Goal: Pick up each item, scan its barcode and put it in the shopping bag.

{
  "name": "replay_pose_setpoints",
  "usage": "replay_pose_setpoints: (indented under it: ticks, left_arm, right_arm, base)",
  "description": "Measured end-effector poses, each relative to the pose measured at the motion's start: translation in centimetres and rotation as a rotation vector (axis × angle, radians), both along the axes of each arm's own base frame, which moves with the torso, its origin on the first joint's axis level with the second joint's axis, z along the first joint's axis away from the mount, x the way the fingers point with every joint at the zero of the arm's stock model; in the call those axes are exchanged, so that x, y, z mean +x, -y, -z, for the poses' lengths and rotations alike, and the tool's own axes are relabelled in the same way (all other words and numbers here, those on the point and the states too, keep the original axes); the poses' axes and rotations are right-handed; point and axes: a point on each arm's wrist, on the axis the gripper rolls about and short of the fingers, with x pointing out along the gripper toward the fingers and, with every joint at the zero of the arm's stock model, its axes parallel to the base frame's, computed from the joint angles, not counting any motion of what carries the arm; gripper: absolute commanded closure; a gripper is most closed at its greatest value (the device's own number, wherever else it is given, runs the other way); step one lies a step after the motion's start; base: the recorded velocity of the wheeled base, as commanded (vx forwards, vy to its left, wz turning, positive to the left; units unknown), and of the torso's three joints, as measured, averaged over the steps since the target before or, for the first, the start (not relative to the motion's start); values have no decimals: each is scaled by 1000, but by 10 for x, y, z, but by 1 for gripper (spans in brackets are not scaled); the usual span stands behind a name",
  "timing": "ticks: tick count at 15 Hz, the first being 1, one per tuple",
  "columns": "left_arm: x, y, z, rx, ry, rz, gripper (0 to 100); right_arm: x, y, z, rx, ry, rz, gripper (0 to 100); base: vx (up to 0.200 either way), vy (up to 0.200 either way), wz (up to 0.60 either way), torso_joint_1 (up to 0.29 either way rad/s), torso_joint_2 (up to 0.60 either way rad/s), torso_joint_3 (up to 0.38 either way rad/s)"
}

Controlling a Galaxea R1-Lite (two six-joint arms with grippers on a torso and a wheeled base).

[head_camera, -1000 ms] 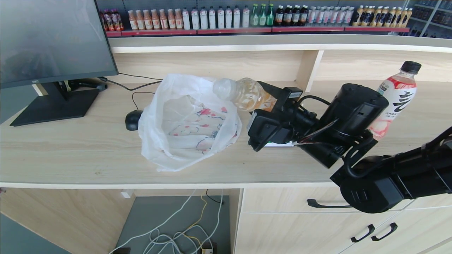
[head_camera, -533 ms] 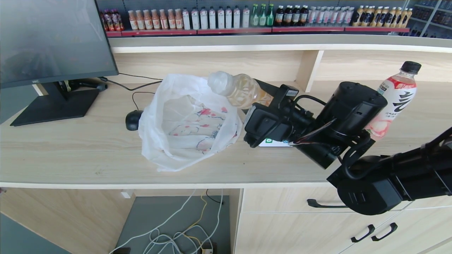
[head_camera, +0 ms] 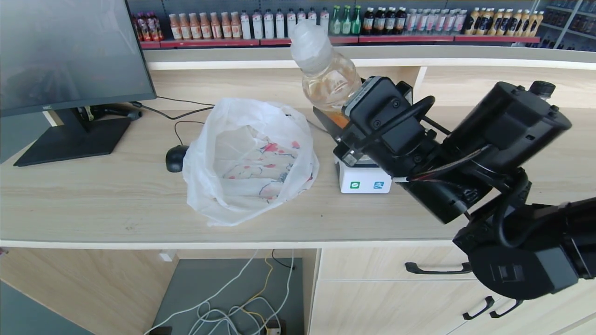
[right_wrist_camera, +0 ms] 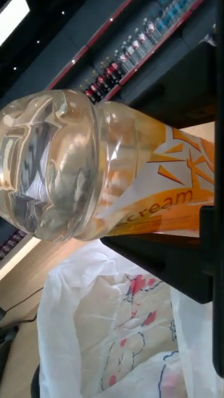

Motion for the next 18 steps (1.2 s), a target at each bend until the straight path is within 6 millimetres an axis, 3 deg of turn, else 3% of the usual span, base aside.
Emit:
replay_pose_setpoints:
  ticks: [9, 18]
  left_arm:
    - [0, 0, 0, 0, 0, 0, 0]
    - [0, 0, 0, 0, 0, 0, 0]
  right_arm:
    - [-31, 20, -3, 486, -315, -117, 100]
    - [-32, 28, 0, 709, -434, -122, 100]
  base:
    - [0, 0, 0, 0, 0, 0]
    - [0, 0, 0, 0, 0, 0]
